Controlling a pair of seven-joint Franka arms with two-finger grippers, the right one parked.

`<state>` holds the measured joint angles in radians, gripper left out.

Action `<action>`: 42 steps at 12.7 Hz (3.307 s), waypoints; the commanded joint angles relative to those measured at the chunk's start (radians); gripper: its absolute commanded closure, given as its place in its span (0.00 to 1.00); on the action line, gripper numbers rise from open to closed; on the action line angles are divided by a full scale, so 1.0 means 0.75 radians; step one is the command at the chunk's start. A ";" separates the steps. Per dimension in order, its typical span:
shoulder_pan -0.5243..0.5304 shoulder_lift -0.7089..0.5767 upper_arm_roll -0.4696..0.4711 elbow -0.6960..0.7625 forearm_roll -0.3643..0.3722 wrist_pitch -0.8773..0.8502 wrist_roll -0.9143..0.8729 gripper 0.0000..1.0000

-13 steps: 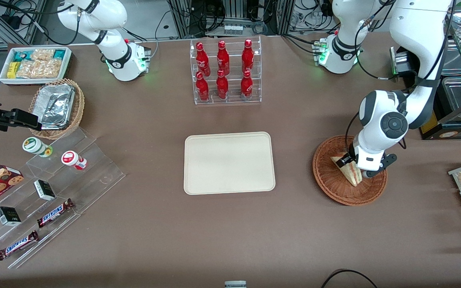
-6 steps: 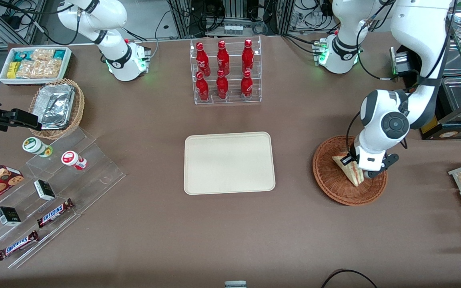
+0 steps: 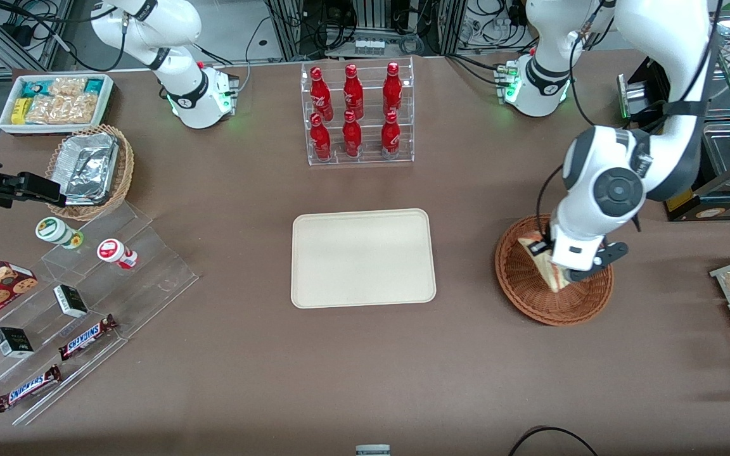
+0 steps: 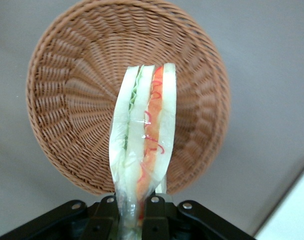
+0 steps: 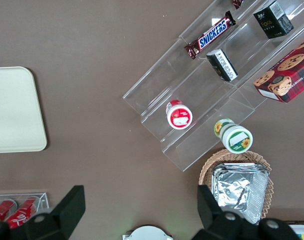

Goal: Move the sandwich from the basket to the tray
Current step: 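Lift the sandwich and carry it toward the beige tray, then lower the held sandwich onto the beige tray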

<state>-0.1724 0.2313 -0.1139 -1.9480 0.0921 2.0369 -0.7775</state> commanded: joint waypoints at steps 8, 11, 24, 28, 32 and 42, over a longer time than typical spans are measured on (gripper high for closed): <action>-0.467 0.427 0.003 0.521 -0.113 -0.071 -0.113 1.00; -0.580 0.601 0.003 0.727 -0.135 -0.069 -0.129 1.00; -0.738 0.831 -0.016 0.957 -0.170 -0.006 -0.258 1.00; -0.738 0.831 -0.010 0.963 -0.158 -0.016 -0.291 1.00; -0.740 0.855 -0.012 0.977 -0.078 -0.010 -0.377 1.00; -0.705 0.739 -0.016 1.000 -0.100 -0.102 -0.360 0.00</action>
<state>-0.7108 0.8242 -0.1296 -1.2093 0.0154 2.0105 -1.0347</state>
